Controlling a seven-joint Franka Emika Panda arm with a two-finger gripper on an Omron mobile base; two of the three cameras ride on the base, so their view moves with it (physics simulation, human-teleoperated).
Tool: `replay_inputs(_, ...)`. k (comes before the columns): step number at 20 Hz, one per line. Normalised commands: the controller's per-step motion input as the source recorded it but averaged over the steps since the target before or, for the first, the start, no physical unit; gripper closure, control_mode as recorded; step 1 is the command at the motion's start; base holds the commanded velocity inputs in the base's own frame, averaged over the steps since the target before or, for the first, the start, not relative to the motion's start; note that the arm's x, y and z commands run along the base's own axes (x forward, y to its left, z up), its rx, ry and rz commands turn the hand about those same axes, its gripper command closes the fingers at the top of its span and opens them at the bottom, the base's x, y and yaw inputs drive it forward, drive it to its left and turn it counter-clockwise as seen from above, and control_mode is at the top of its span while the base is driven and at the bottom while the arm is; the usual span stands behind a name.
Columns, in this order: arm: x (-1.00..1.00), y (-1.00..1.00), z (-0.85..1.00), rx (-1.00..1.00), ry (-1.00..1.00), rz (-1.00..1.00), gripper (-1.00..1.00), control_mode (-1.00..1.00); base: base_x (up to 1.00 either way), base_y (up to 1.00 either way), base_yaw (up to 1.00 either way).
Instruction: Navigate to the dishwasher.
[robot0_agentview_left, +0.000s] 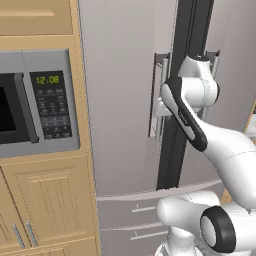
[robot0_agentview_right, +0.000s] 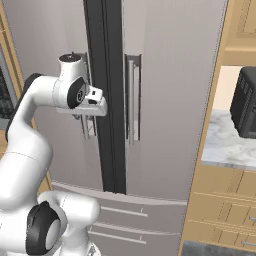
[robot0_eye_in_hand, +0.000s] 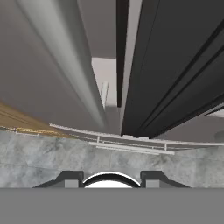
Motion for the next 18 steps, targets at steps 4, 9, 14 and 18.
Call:
replay_inputs(4, -0.04, 0.00, -0.01, 0.00, 0.02, 0.00, -1.00, -1.00, 0.00, 0.00, 0.00)
replay_inputs(9, -0.62, -0.14, -0.08, 0.03, 0.03, 0.00, -1.00, -1.00, 0.00, 0.00, 0.00)
replay_inputs(14, -0.98, -0.17, -0.14, 0.07, 0.01, 0.00, -1.00, -1.00, 0.00, 0.00, 0.00)
replay_inputs(18, -0.50, -0.06, -0.11, 0.03, 0.00, 0.00, -1.00, 1.00, -0.50, -0.05, 0.00)
